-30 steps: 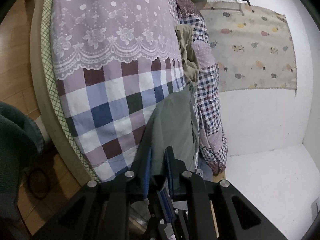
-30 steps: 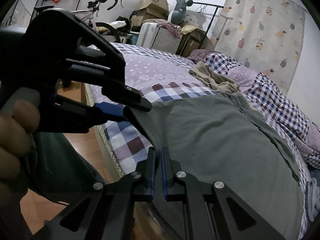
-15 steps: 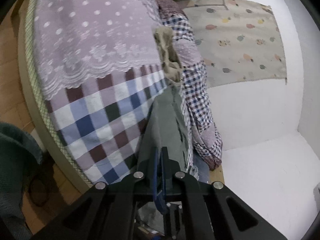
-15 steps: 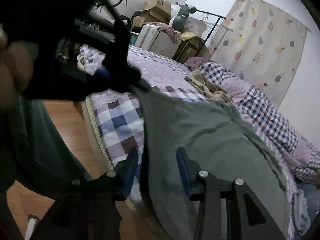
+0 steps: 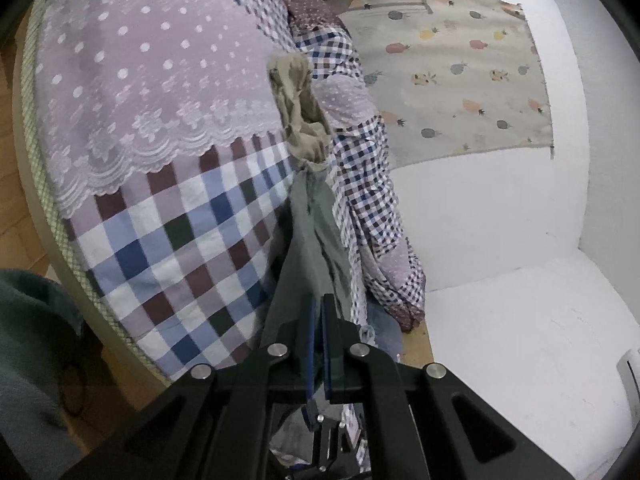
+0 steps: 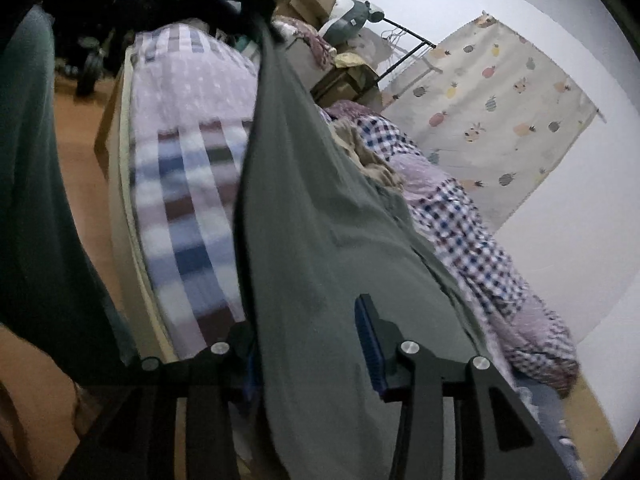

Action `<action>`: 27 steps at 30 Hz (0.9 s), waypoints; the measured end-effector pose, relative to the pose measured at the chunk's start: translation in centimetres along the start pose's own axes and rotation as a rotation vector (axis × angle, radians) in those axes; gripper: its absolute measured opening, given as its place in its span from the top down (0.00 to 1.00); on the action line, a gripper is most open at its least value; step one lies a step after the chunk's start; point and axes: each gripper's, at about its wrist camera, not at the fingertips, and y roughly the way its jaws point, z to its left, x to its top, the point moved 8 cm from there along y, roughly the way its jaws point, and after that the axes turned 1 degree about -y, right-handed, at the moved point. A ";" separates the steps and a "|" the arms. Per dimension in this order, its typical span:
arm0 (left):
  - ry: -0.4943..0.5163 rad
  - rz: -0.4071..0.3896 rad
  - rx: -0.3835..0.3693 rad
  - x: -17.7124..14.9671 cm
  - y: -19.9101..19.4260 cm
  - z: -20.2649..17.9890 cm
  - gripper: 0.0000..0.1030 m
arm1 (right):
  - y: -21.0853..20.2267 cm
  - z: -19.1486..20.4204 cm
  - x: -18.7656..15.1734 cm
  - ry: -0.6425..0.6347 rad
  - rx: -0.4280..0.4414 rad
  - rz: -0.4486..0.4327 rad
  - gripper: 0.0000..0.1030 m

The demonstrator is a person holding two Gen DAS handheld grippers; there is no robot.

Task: Fold clothes
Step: 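Lift the held hem with both grippers and fold it over the sweatshirt body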

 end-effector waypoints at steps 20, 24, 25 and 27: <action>0.004 -0.052 -0.065 3.4 -1.1 -5.0 1.00 | -2.1 -10.0 -16.5 -0.030 -0.247 0.345 0.57; 0.006 -0.049 -0.068 3.5 -0.8 -5.3 1.00 | -3.4 -11.0 -18.4 -0.049 -0.264 0.372 0.58; 0.006 -0.050 -0.068 3.5 -0.7 -5.3 1.00 | -3.8 -11.2 -18.8 -0.054 -0.264 0.376 0.58; 0.007 -0.050 -0.066 3.6 -0.7 -5.4 1.00 | -4.4 -11.6 -19.4 -0.063 -0.265 0.385 0.59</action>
